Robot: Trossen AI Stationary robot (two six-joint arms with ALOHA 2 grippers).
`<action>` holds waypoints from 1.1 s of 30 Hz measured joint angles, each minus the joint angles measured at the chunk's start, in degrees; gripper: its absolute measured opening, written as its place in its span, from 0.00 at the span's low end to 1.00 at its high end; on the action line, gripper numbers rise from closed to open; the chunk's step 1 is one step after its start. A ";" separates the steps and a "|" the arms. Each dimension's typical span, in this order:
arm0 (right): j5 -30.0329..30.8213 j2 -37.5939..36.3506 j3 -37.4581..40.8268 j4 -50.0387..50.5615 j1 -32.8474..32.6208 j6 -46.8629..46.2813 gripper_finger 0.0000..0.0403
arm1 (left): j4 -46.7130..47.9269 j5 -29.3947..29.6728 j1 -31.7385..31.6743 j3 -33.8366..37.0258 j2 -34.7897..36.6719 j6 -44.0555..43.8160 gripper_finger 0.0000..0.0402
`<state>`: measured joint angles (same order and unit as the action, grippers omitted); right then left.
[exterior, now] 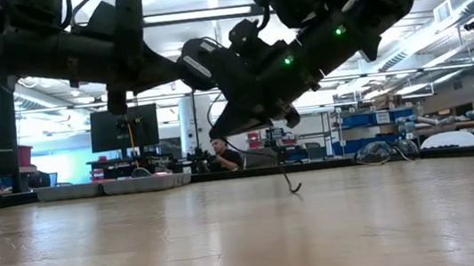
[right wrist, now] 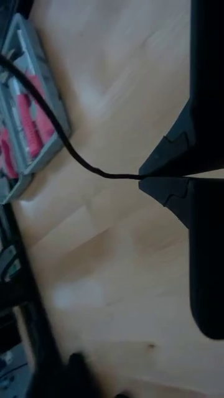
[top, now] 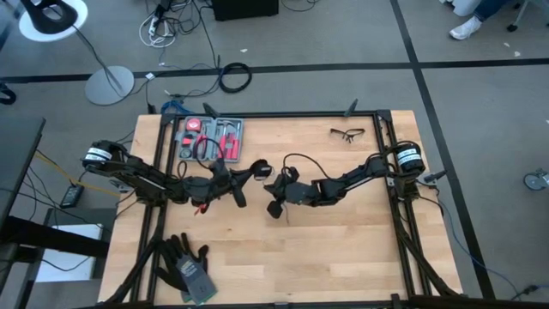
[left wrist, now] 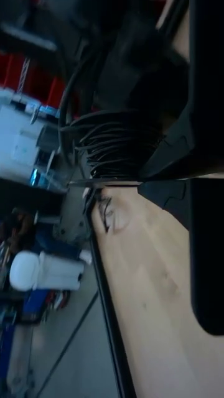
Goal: Coil cords
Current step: Coil the black wire on the black spool
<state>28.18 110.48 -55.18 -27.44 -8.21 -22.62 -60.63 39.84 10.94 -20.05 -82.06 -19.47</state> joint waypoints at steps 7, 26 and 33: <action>-2.10 0.00 0.00 -0.19 0.00 -0.09 0.00 | -2.82 4.09 -0.07 0.00 0.00 -0.73 0.00; 7.19 -3.55 -0.02 13.72 0.19 -0.23 0.00 | 3.22 0.69 0.05 -0.07 0.00 -5.05 0.00; 1.69 -2.81 -0.01 17.05 3.00 -3.36 0.00 | 1.91 -2.64 0.04 -0.04 0.00 -7.53 0.00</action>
<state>29.88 107.67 -55.19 -10.40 -5.20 -25.98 -58.73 37.19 10.98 -20.10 -82.06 -27.00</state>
